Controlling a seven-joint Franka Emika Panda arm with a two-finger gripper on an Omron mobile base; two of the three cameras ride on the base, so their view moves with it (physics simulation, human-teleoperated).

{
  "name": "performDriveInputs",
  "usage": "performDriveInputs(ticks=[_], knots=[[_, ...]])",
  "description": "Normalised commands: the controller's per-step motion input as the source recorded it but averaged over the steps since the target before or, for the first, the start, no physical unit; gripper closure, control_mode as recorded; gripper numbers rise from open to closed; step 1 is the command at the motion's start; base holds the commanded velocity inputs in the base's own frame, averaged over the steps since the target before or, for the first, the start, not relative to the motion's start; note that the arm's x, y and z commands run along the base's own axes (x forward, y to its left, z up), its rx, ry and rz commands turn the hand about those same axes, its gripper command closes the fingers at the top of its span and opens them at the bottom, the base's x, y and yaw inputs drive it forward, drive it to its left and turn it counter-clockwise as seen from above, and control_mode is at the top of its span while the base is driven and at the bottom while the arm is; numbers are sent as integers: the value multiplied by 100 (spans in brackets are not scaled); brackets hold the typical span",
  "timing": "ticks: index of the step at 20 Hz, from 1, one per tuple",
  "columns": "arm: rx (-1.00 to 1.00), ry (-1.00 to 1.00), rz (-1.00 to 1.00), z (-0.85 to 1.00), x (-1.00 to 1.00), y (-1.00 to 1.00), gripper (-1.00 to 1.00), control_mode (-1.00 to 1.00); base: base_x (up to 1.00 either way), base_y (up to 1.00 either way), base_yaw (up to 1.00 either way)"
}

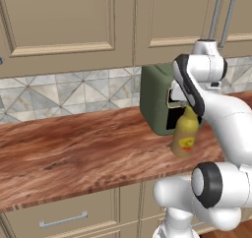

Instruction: There is a wine glass and glass cup on the dining counter. Place the wine bottle next to the wine glass and the juice bottle next to the glass cup.

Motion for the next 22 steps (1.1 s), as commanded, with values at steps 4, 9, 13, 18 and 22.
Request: performDriveInputs(ticks=[4, 9, 13, 18, 22], knots=[[-5, -14, 0, -12, 0, 11, 100, -100, 0, 0, 0], [-2, -5, 0, -6, 0, 10, 100, -100, 0, 0, 0], [0, 1, 0, 1, 3, 10, 100, -100, 0, 0, 0], [0, 4, 0, 7, 1, 6, 100, -100, 0, 0, 0], [0, 0, 0, 5, 0, 0, 100, -100, 0, 0, 0]])
